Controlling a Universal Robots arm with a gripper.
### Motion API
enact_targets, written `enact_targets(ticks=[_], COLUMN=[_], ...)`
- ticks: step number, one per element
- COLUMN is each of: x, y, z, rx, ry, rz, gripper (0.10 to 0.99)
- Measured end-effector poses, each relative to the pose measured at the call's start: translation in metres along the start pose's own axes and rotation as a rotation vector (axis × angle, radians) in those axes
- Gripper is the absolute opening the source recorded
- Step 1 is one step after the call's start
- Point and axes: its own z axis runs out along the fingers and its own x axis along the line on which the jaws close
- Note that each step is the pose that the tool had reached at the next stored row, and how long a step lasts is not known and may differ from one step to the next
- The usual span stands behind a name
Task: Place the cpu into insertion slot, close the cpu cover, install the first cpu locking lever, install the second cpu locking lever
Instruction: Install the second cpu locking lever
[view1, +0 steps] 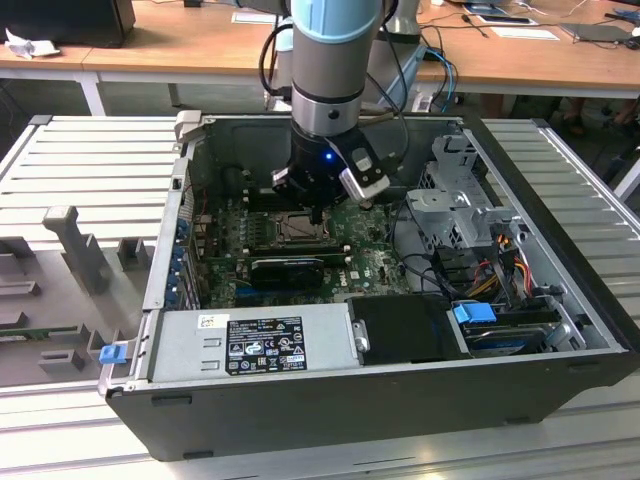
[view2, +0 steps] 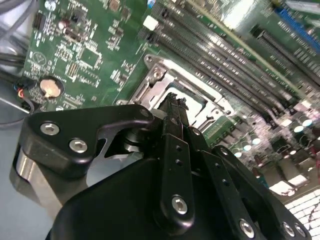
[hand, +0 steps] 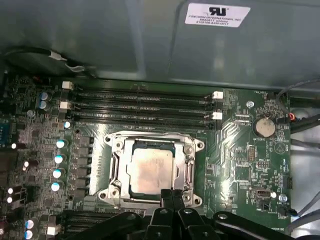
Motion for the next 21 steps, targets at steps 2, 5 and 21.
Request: enact_targets(ticks=[2,5,21], x=[-0.0016,0.0005,0.0422], y=[-0.0053,-0.0148,-0.0226], z=[-0.0006,-0.0010,0.0110], rx=[0.000,-0.005,-0.057], ry=[0.0036,0.0034,0.0079], rz=[0.000,0.001,-0.010], gripper=[0.106,0.106,0.106])
